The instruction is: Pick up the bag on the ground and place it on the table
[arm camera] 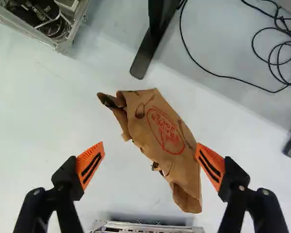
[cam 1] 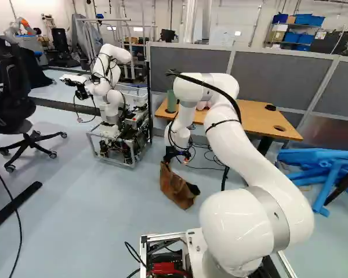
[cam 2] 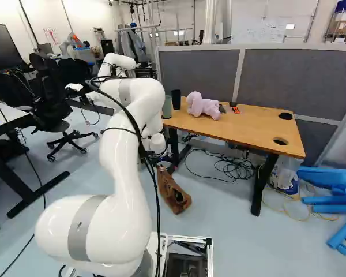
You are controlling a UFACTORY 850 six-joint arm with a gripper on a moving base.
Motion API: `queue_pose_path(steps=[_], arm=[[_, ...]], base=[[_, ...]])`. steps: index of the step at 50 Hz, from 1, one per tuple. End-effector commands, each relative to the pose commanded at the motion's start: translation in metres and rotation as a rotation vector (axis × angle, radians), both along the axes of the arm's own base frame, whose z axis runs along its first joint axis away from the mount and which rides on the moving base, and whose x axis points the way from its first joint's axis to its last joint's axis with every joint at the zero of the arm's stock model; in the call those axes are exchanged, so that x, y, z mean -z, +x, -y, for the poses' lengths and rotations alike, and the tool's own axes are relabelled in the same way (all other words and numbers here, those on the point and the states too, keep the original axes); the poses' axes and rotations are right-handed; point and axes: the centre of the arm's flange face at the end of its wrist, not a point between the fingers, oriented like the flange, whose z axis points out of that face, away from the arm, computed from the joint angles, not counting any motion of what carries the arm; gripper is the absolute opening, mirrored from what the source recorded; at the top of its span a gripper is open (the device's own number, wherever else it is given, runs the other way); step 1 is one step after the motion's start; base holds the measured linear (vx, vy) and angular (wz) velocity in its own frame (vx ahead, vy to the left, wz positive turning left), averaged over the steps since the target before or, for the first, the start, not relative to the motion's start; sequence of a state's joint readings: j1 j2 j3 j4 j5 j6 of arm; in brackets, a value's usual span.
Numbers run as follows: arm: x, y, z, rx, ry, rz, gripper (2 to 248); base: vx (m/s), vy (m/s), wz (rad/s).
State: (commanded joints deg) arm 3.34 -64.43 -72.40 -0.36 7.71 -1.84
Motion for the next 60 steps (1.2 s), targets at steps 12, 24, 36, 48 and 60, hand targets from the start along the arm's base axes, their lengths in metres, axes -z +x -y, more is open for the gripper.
queue_pose_path(steps=[12,24,36,48,60], arm=[[0.018,0.002,0.000,-0.112,-0.031,-0.010,247],[0.036,0.003,0.000,-0.233,-0.064,-0.017,247],[0.054,0.005,0.000,-0.355,-0.095,-0.024,247],[0.072,0.006,0.000,-0.477,-0.126,-0.031,247],[0.090,0.006,0.000,-0.601,-0.153,-0.046,247]], base=[[0.000,0.000,0.000],[0.000,0.000,0.000],[0.000,0.000,0.000],[0.000,0.000,0.000],[0.000,0.000,0.000]])
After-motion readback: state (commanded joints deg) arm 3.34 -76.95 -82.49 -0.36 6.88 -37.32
